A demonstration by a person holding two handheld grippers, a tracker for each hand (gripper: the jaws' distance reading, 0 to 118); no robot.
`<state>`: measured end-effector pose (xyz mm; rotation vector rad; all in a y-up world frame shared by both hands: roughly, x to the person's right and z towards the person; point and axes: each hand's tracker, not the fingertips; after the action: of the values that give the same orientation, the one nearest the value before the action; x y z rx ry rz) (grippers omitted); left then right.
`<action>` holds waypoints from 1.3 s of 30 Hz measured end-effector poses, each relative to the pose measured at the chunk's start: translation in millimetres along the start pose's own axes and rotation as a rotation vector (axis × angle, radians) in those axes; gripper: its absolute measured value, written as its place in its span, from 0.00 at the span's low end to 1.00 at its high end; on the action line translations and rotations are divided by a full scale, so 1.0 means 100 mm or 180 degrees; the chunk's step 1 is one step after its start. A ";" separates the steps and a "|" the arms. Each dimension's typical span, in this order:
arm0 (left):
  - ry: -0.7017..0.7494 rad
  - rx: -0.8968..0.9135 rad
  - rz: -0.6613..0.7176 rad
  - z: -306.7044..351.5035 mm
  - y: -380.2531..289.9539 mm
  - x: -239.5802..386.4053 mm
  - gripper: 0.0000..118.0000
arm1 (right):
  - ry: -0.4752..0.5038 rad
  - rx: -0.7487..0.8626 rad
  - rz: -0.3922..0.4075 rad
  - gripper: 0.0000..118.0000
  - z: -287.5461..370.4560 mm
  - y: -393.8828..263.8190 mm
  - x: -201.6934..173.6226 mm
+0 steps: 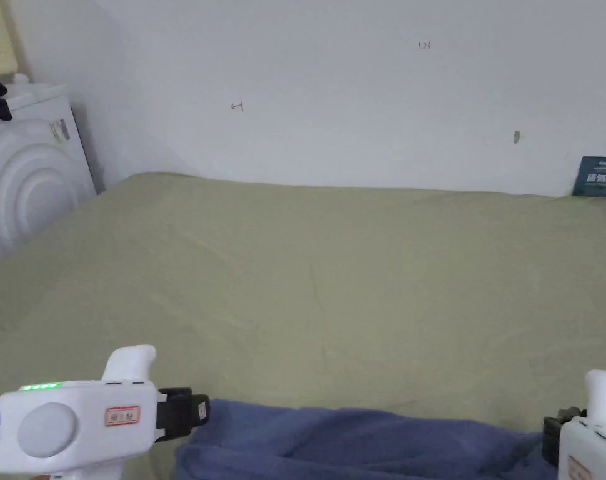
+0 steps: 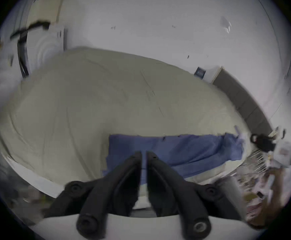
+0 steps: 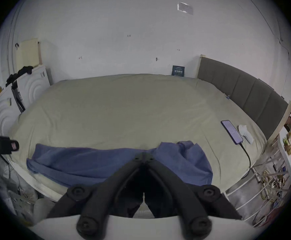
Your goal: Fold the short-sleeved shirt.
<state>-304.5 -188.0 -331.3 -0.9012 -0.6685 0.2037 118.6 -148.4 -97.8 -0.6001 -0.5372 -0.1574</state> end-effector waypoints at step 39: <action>-0.0347 -0.0084 0.0048 -0.46 0.12 0.89 0.12 | 0.0303 0.0146 -0.0396 0.01 0.34 0.25 0.42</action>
<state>-205.7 -172.6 -320.7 -0.9255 -0.7672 0.2592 146.9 -107.7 -64.5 -0.5121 -0.4845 -0.2891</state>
